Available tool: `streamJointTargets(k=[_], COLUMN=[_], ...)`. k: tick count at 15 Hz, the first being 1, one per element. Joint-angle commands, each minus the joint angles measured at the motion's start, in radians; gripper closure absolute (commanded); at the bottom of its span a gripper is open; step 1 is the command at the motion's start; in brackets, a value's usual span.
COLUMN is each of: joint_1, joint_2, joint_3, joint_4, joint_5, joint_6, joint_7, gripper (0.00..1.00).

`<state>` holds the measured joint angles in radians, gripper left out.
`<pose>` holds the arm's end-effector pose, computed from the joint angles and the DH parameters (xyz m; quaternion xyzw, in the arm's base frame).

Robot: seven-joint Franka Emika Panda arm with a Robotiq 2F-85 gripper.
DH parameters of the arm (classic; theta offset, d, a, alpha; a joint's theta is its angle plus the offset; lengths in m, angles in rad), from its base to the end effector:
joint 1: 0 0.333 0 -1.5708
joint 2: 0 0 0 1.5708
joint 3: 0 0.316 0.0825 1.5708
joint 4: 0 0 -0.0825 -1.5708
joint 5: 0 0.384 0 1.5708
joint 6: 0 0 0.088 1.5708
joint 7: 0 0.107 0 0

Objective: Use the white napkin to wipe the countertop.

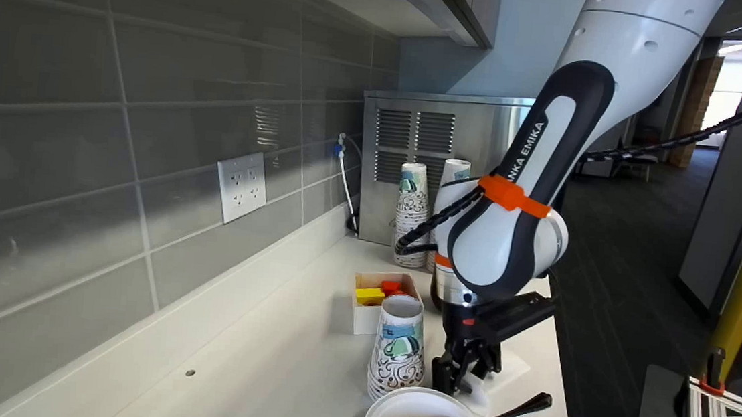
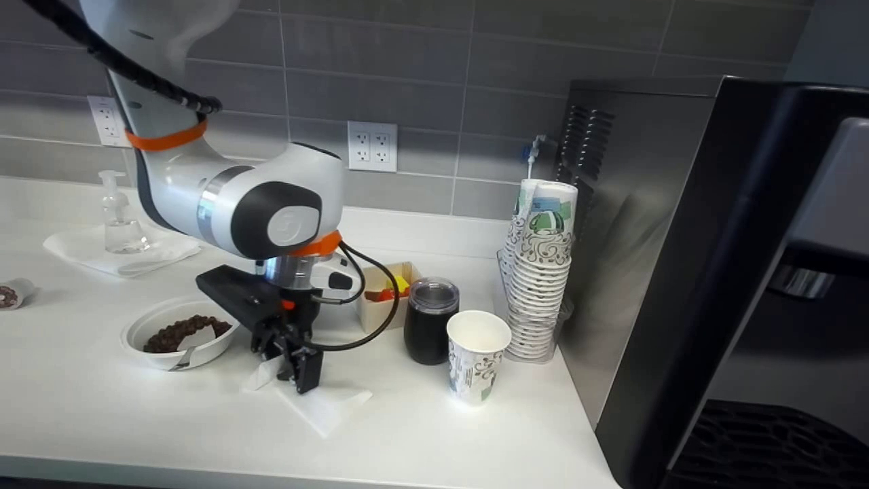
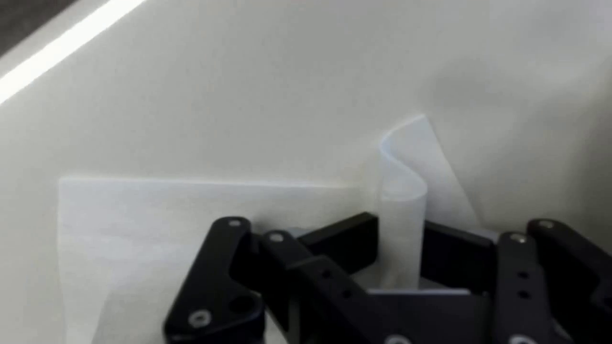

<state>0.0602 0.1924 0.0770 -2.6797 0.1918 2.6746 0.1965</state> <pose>0.3849 0.0493 0.1570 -0.9872 0.1186 0.1041 0.0249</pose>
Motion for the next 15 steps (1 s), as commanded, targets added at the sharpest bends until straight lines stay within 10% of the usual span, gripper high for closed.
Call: streamJointTargets(k=[1,15], joint_1=[0.034,0.039], joint_2=[-0.12,-0.094], joint_3=[0.023,-0.116], joint_4=[-0.136,-0.072], joint_5=[0.004,-0.174], joint_6=[-0.032,-0.068], joint_7=[0.035,0.706], gripper=[0.97,0.97])
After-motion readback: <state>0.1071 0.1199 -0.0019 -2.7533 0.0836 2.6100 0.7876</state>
